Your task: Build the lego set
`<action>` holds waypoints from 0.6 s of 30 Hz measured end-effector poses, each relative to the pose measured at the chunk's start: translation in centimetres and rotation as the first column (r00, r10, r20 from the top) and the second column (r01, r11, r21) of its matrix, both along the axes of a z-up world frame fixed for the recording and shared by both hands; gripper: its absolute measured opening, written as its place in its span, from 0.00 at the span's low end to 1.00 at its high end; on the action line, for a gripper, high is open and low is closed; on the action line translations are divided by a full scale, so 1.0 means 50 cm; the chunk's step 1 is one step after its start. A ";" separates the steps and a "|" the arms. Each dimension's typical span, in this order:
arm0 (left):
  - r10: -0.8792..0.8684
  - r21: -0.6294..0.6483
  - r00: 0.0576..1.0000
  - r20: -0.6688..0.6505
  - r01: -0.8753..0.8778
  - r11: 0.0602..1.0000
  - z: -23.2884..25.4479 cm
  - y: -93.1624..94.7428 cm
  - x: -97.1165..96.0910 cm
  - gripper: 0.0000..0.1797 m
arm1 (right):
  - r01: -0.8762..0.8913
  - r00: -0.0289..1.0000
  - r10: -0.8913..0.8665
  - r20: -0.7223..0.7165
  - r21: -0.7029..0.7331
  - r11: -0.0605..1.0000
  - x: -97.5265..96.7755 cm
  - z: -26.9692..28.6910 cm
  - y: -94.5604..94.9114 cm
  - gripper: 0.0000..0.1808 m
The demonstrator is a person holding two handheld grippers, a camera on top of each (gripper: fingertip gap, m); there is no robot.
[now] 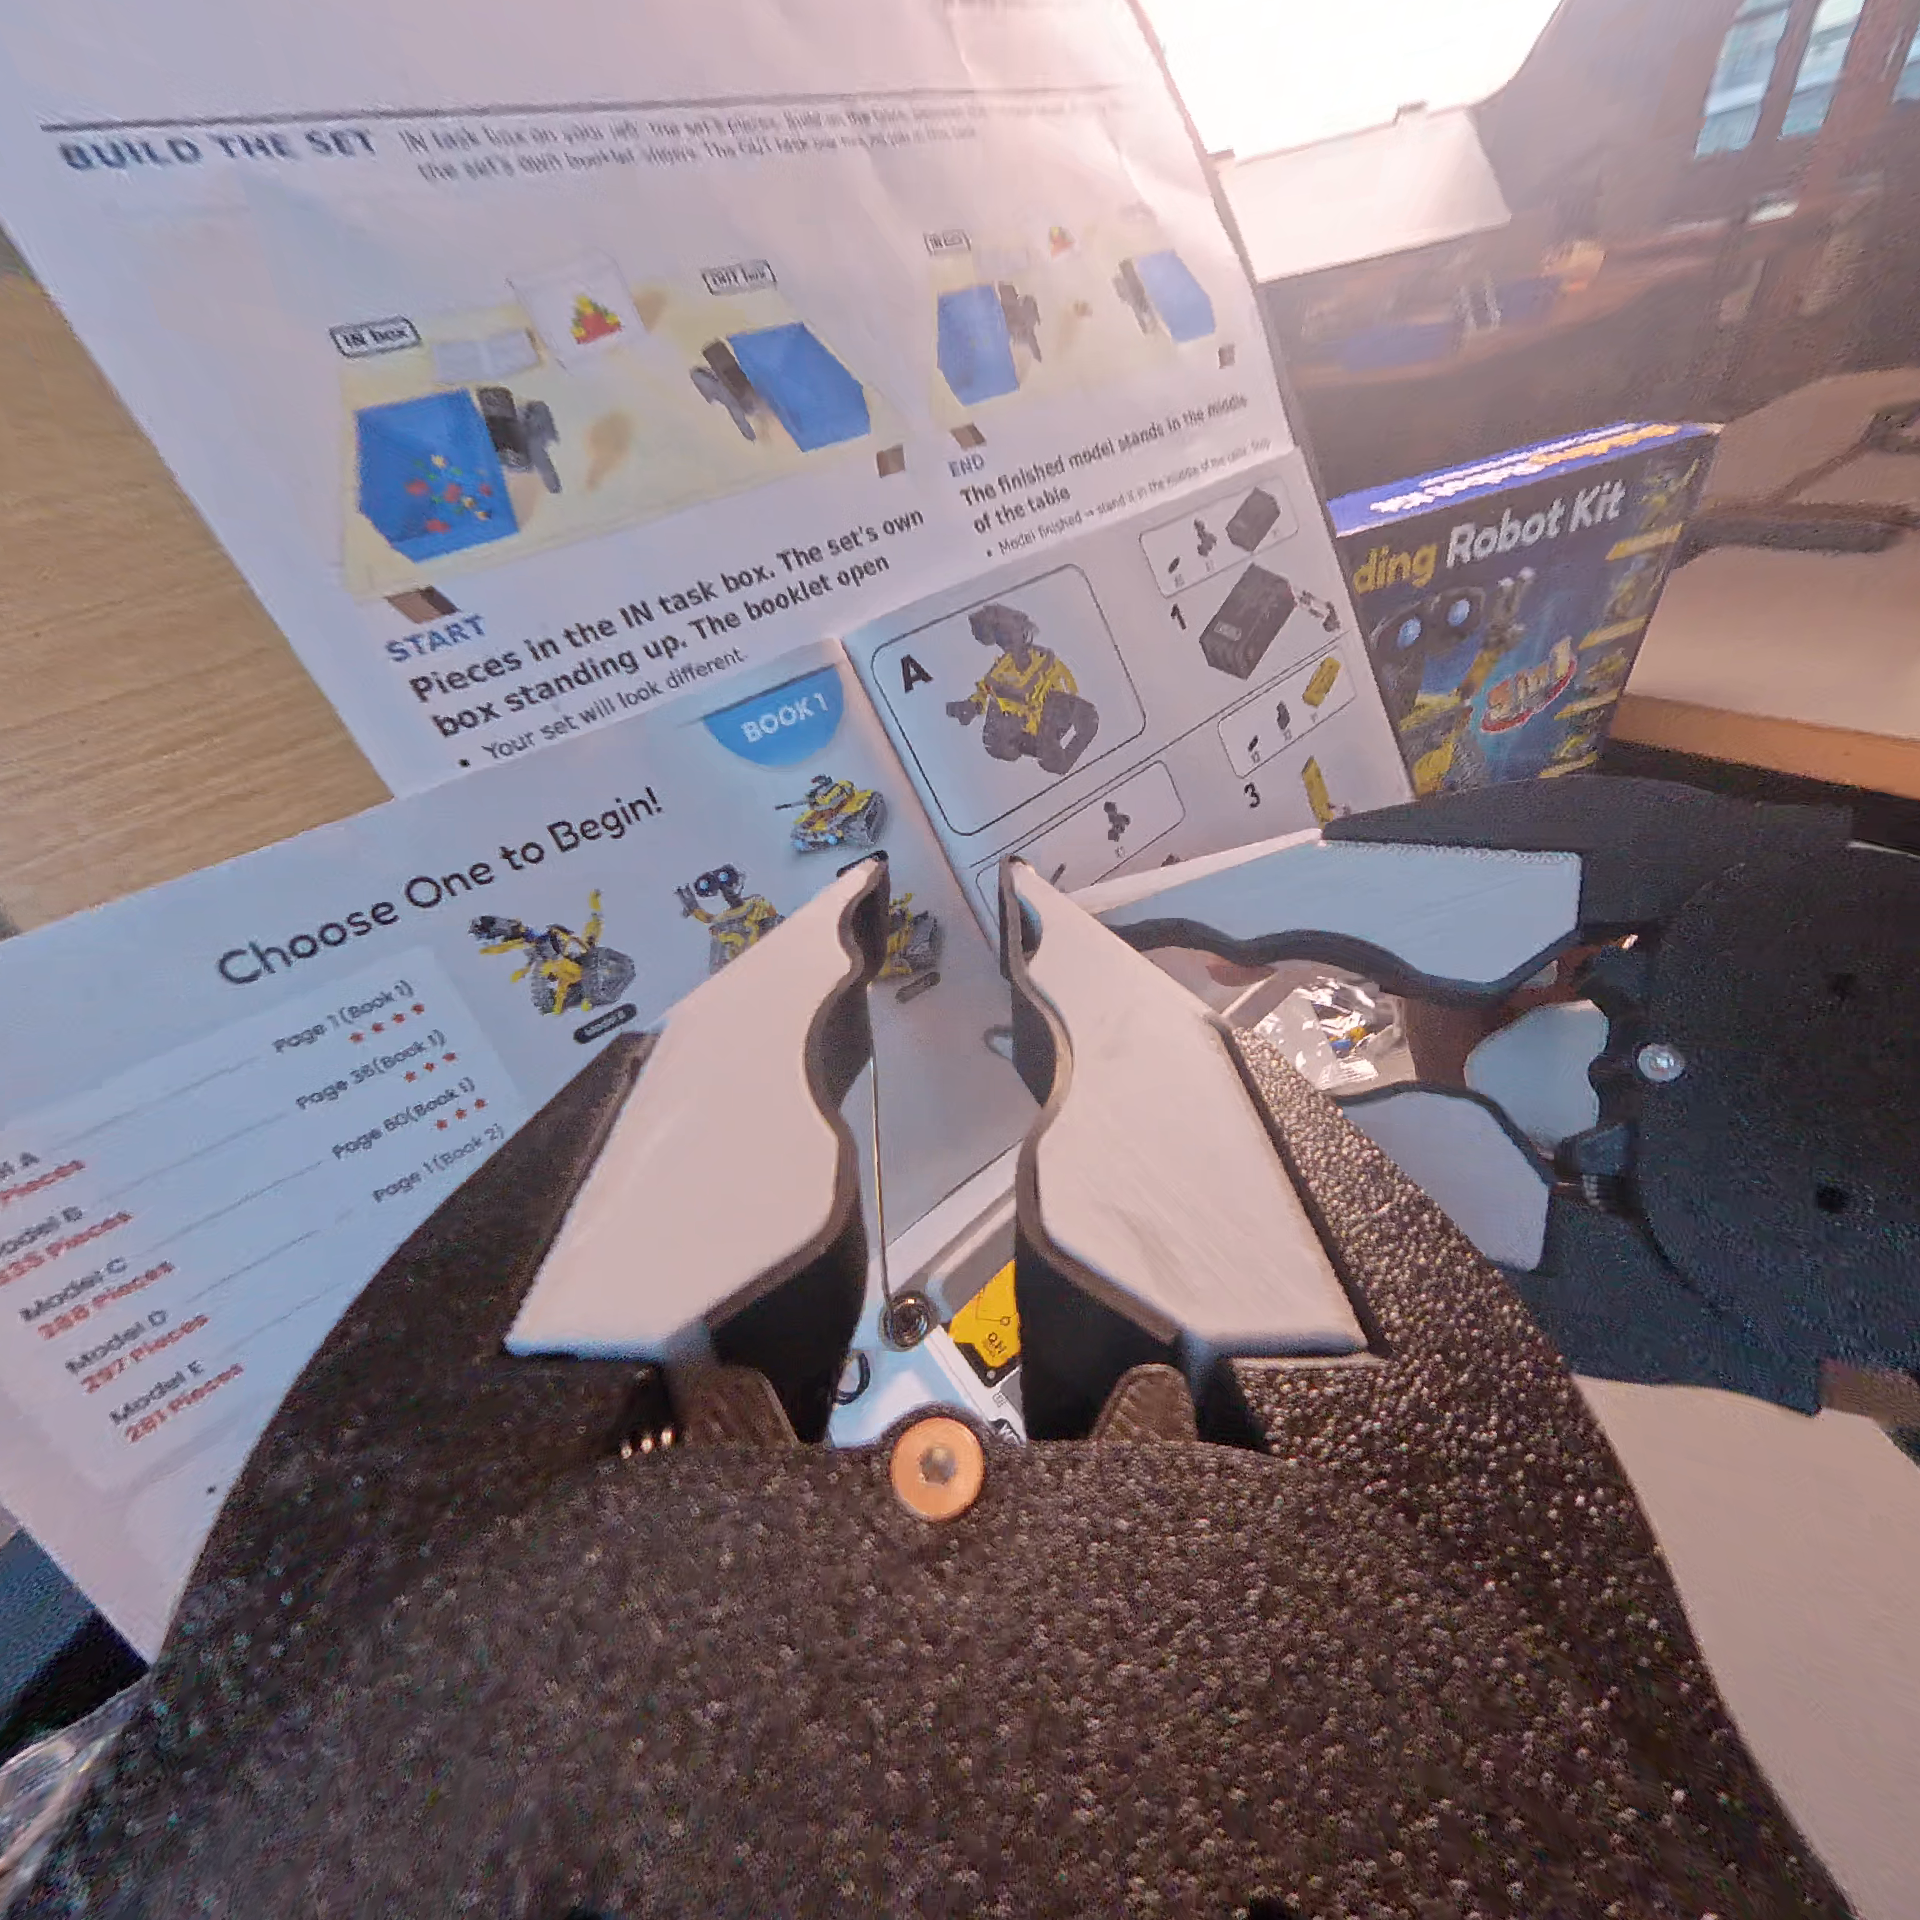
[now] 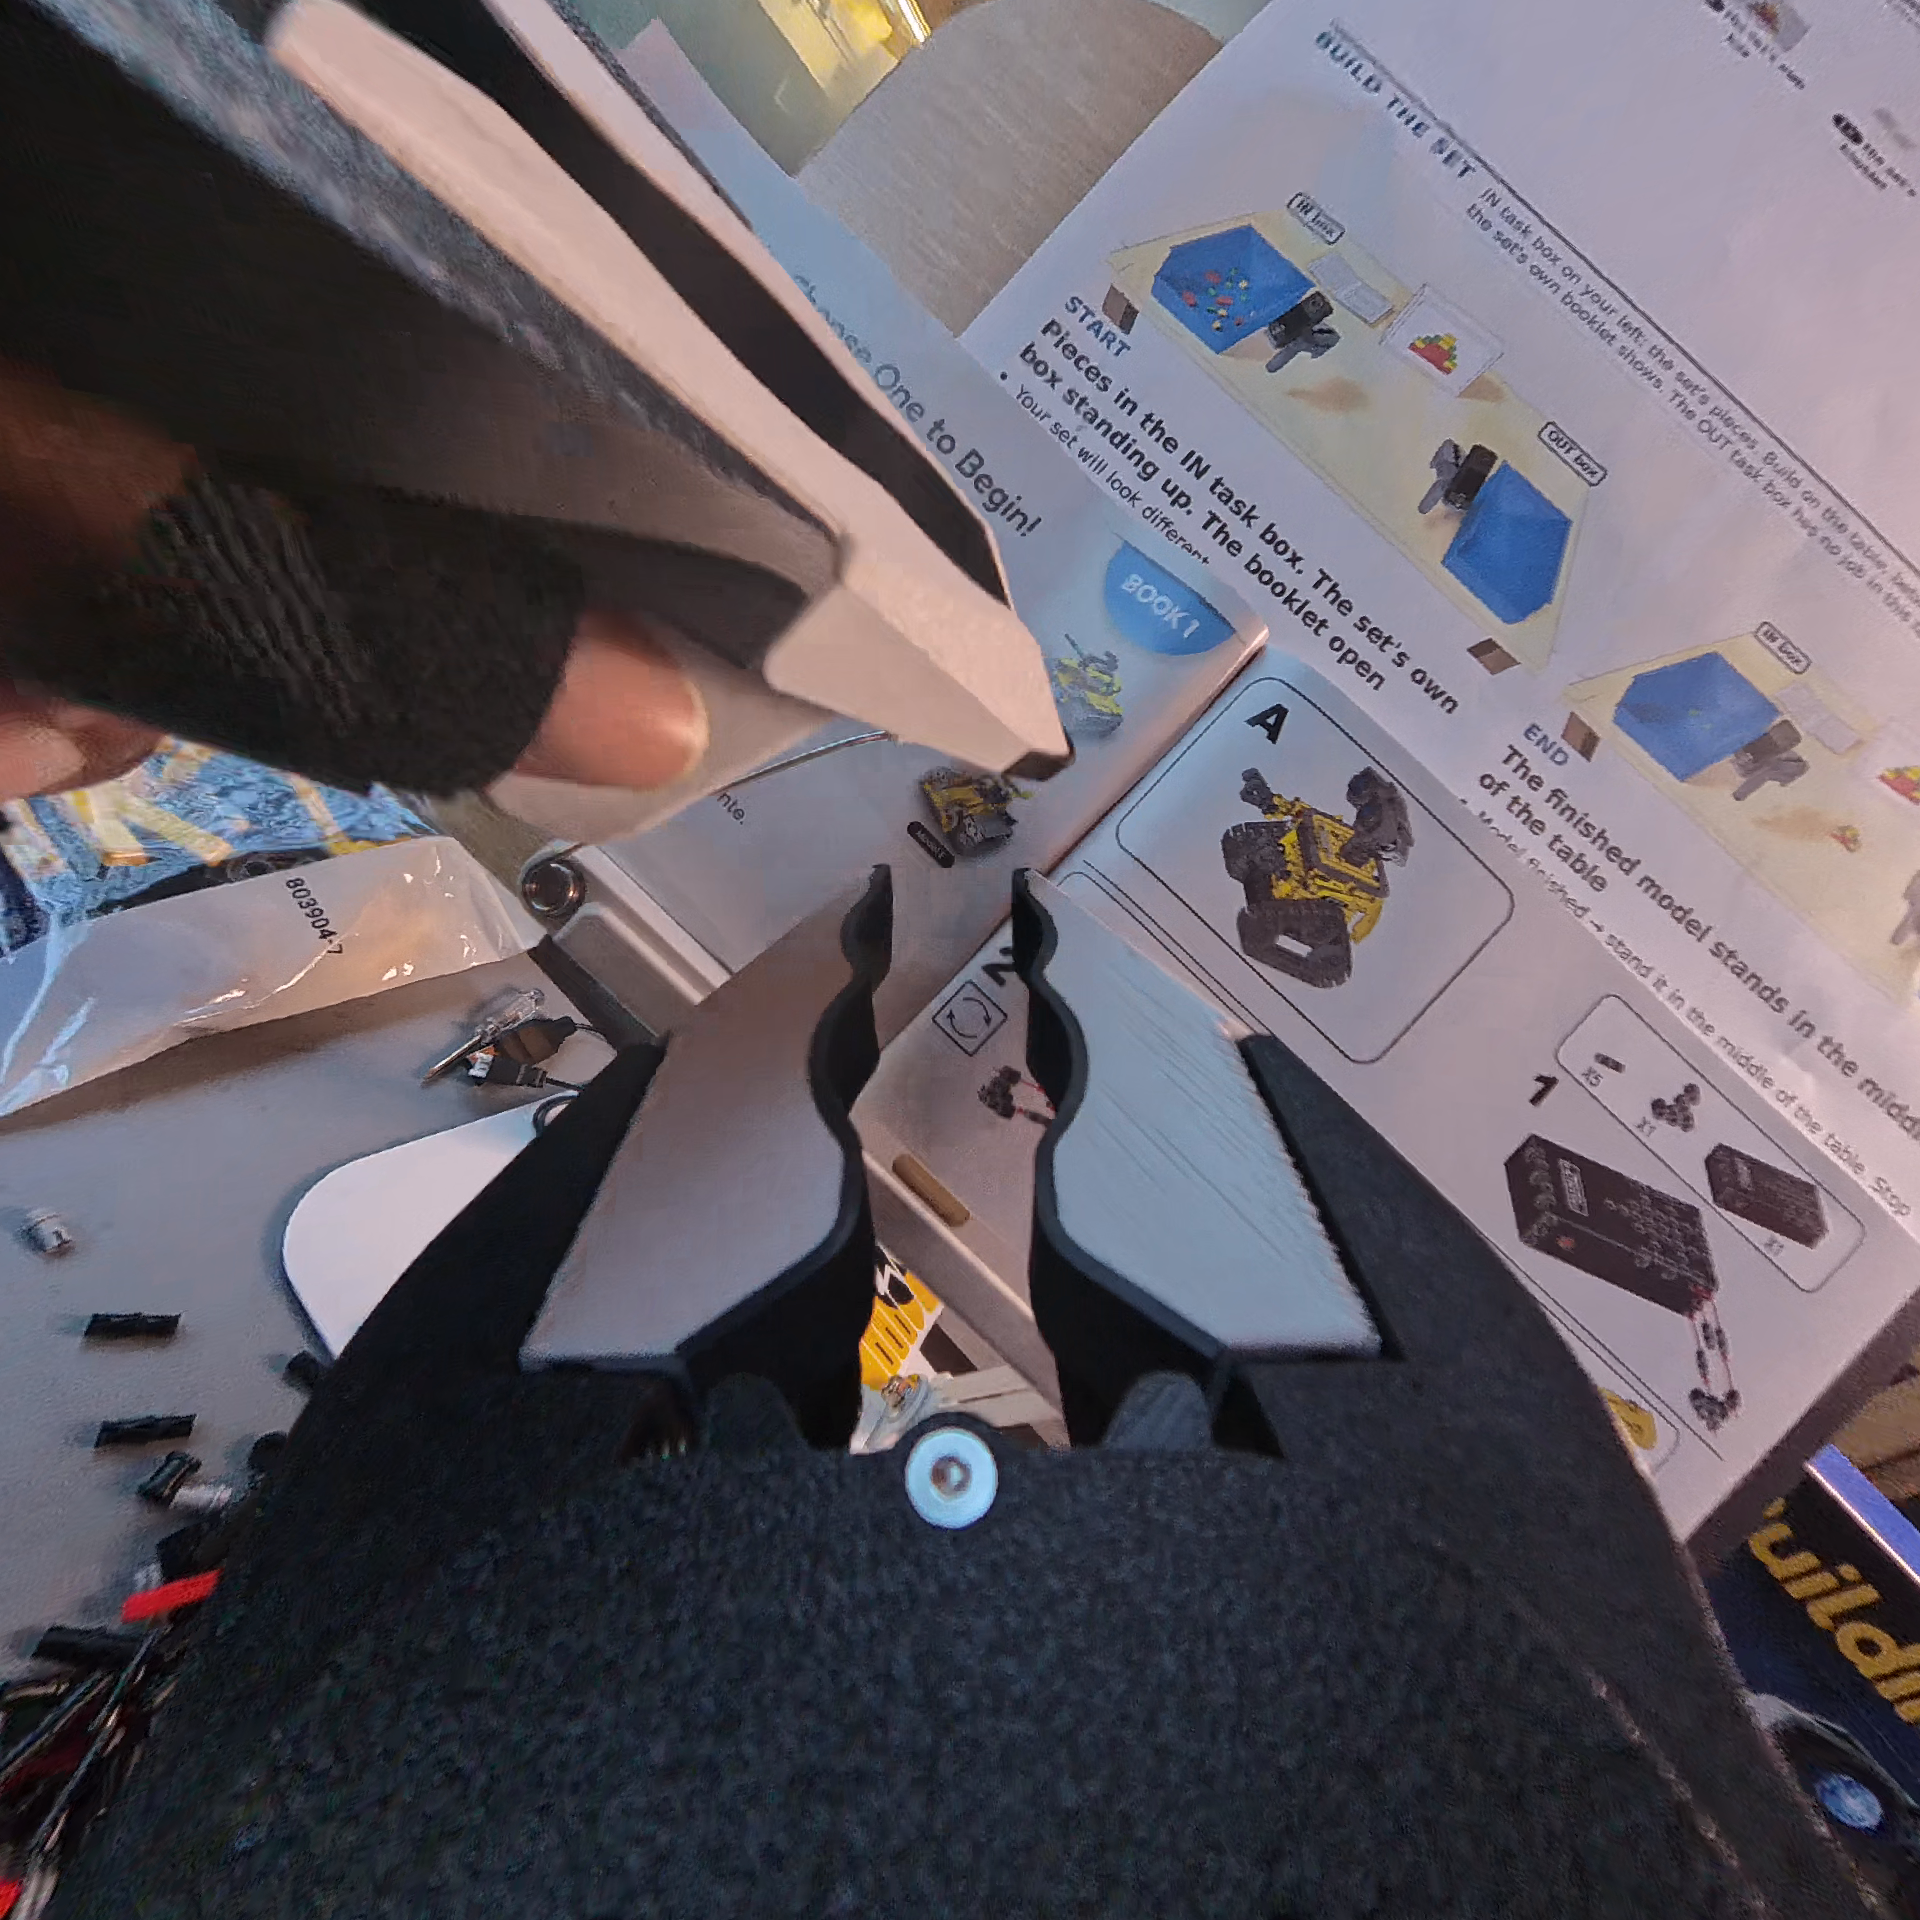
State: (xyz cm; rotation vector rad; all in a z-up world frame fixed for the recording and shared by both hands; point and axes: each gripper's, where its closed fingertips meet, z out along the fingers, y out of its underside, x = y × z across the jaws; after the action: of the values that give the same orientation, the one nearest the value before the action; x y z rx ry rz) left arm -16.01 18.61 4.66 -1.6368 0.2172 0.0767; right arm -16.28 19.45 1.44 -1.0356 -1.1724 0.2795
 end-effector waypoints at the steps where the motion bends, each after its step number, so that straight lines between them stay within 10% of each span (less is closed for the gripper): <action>1: -0.013 0.022 1.000 0.014 0.012 1.000 0.006 -0.014 0.004 0.11 | -0.014 1.000 0.014 -0.015 -0.008 1.000 0.014 0.003 -0.007 0.11; 10: -0.091 -0.113 0.993 -0.070 0.082 0.990 -0.116 -0.180 0.027 0.21 | -0.108 0.990 0.091 -0.111 -0.162 0.981 0.200 -0.010 -0.073 0.14; 18: -0.241 -0.585 0.969 0.056 0.227 0.778 -0.324 -0.430 -0.029 0.47 | -0.207 0.978 0.204 -0.049 -0.388 0.898 0.349 -0.135 -0.184 0.13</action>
State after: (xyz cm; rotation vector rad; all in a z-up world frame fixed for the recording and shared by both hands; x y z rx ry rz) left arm -17.44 -2.91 -11.53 -2.2179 0.5010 -0.1850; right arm 1.18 10.24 -5.29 -1.2562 -1.2498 0.7084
